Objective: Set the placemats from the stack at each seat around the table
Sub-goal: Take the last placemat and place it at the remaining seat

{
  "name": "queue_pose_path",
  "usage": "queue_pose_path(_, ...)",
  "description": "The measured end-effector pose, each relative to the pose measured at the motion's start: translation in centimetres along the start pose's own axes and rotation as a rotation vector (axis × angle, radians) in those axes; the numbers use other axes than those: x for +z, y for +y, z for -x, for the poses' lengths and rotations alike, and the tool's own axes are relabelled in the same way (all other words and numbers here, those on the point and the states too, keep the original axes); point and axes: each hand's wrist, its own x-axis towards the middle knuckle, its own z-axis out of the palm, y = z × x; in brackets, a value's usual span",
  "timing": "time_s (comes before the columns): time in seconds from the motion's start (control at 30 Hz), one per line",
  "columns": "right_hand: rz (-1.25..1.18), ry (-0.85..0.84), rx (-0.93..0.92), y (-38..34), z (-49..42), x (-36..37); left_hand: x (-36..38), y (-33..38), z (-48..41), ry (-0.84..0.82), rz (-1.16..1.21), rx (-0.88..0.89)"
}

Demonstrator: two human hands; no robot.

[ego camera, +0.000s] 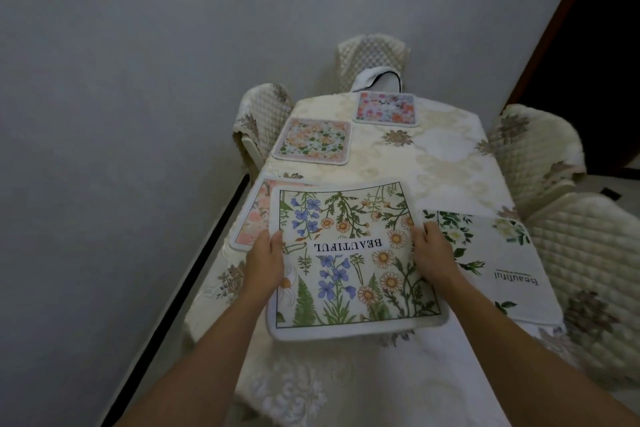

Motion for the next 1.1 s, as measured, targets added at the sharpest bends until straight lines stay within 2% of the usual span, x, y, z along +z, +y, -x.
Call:
queue_pose_path(0.13,-0.042,0.033,-0.001,-1.1,0.3,-1.1,-0.5,1.9,-0.2,0.005,-0.003,0.078)
queue_pose_path(0.23,-0.085,0.029,0.030,-0.8,0.9,-1.6,-0.4,2.3,0.0,0.006,0.028,0.066)
queue_pose_path(0.33,-0.115,0.028,0.044,-0.2,2.3,-2.4,0.0,2.5,0.2,-0.040,0.018,0.033)
queue_pose_path(0.5,-0.106,0.118,0.116,1.5,5.0,-4.5,1.9,3.3,1.1,-0.122,0.000,0.085)
queue_pose_path(0.73,-0.142,0.306,0.256,5.2,11.8,-9.5,6.5,5.9,3.8,-0.362,-0.007,0.232)
queue_pose_path(0.9,-0.196,0.520,0.396,8.0,18.8,-12.0,10.5,7.4,7.5,-0.538,-0.036,0.389)
queue_pose_path(1.1,-0.122,0.767,0.580,11.5,28.8,-14.1,15.2,7.5,14.1,-0.796,-0.038,0.524)
